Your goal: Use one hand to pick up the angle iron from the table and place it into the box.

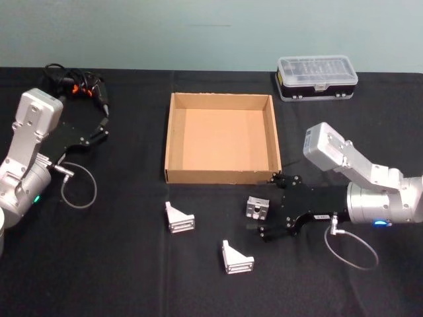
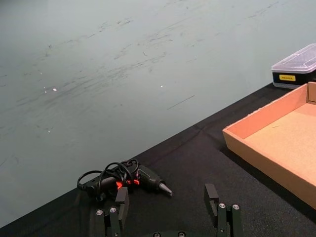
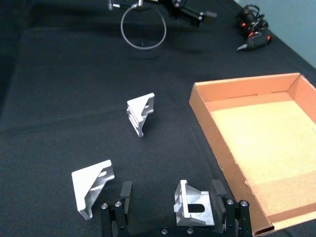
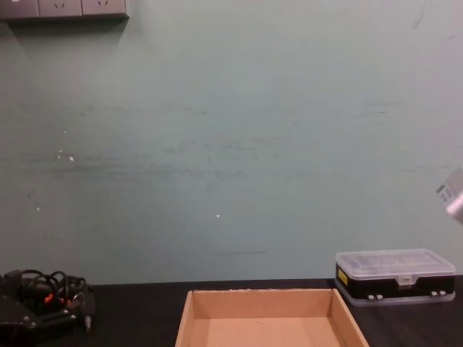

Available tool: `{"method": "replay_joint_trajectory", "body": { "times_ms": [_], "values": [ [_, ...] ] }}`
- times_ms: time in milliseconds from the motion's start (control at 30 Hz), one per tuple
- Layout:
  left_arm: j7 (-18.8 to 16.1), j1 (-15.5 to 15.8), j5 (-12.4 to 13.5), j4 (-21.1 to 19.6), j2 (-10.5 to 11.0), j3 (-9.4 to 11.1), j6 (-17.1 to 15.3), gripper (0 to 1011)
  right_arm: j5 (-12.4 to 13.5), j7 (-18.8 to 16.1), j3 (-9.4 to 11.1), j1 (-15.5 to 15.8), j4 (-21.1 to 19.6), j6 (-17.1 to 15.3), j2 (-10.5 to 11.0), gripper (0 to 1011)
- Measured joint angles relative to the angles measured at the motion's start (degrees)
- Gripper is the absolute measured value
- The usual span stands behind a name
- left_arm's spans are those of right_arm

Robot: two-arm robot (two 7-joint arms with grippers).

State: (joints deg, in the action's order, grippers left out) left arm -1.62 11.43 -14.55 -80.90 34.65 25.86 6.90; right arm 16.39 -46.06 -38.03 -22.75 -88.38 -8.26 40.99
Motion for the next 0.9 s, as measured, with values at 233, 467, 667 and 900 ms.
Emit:
{"method": "replay_joint_trajectory", "body": {
  "times_ms": [233,467,667,900],
  "values": [
    [0.0,0.0,0.0,0.0,0.0,0.0,0.0,1000,-0.96,-0.56,-1.56,-1.61,1.66,-1.33,-0.77,1000],
    [0.0,0.0,0.0,0.0,0.0,0.0,0.0,1000,-1.59,-1.57,-2.95,-3.3,3.37,-2.02,-1.52,1000],
    [0.0,0.0,0.0,0.0,0.0,0.0,0.0,1000,-2.28,-2.34,-4.21,-4.43,4.53,-2.12,-2.06,1000],
    [0.0,0.0,0.0,0.0,0.0,0.0,0.0,1000,-2.38,-2.94,-4.91,-5.03,5.34,-1.3,-2.33,927]
  ]
}}
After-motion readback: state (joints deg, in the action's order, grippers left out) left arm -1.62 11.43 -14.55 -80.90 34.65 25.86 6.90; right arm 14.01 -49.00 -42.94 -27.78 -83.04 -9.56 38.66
